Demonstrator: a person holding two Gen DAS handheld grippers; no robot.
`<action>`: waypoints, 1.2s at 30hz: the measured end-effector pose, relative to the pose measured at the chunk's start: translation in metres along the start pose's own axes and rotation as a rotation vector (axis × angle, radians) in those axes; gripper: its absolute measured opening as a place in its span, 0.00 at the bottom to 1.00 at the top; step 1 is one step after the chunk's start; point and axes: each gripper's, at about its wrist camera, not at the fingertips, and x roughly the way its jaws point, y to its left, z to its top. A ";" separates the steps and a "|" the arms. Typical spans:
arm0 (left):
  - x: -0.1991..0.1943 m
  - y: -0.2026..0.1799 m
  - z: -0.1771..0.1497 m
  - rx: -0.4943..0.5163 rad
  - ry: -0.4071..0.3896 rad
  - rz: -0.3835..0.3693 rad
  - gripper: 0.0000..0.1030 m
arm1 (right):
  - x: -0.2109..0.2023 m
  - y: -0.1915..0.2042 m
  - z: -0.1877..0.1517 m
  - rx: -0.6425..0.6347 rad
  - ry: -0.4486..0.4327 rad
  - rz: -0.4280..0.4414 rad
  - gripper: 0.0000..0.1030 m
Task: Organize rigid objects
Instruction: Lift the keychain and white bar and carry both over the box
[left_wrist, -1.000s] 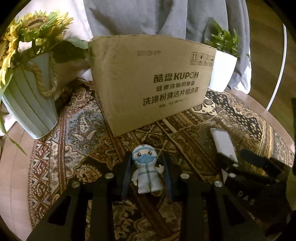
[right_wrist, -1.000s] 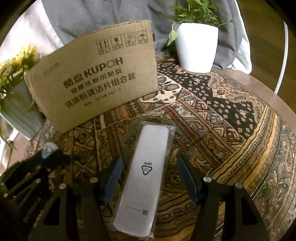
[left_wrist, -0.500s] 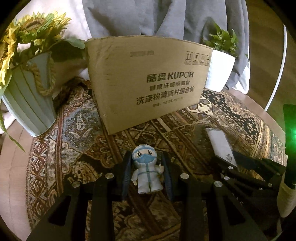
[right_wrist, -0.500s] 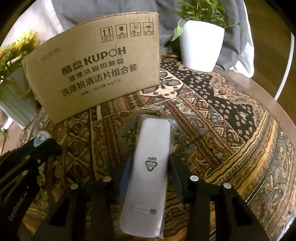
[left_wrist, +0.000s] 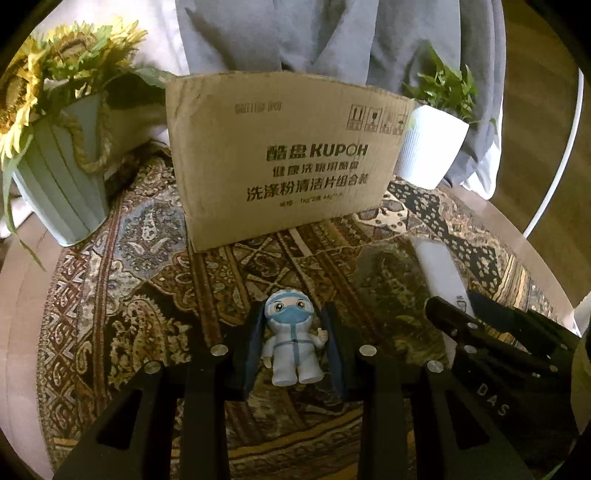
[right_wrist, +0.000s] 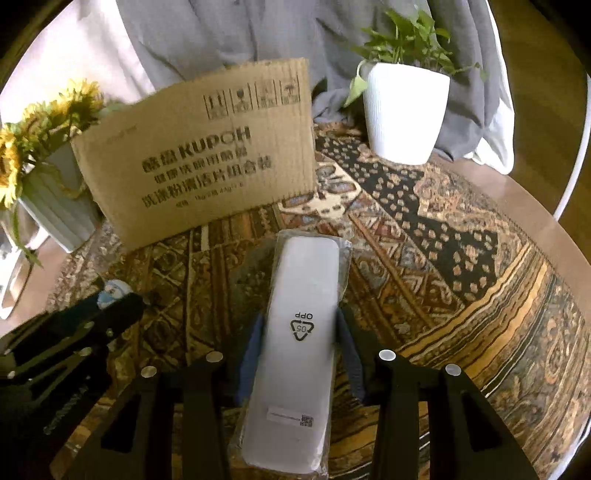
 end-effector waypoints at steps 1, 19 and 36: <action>-0.002 -0.001 0.001 -0.002 -0.004 0.003 0.30 | -0.003 -0.001 0.002 -0.007 -0.008 0.006 0.41; -0.058 -0.017 0.033 -0.087 -0.109 0.105 0.30 | -0.050 -0.006 0.043 -0.110 -0.115 0.169 0.41; -0.098 -0.033 0.081 -0.114 -0.248 0.184 0.30 | -0.090 -0.013 0.097 -0.168 -0.261 0.262 0.41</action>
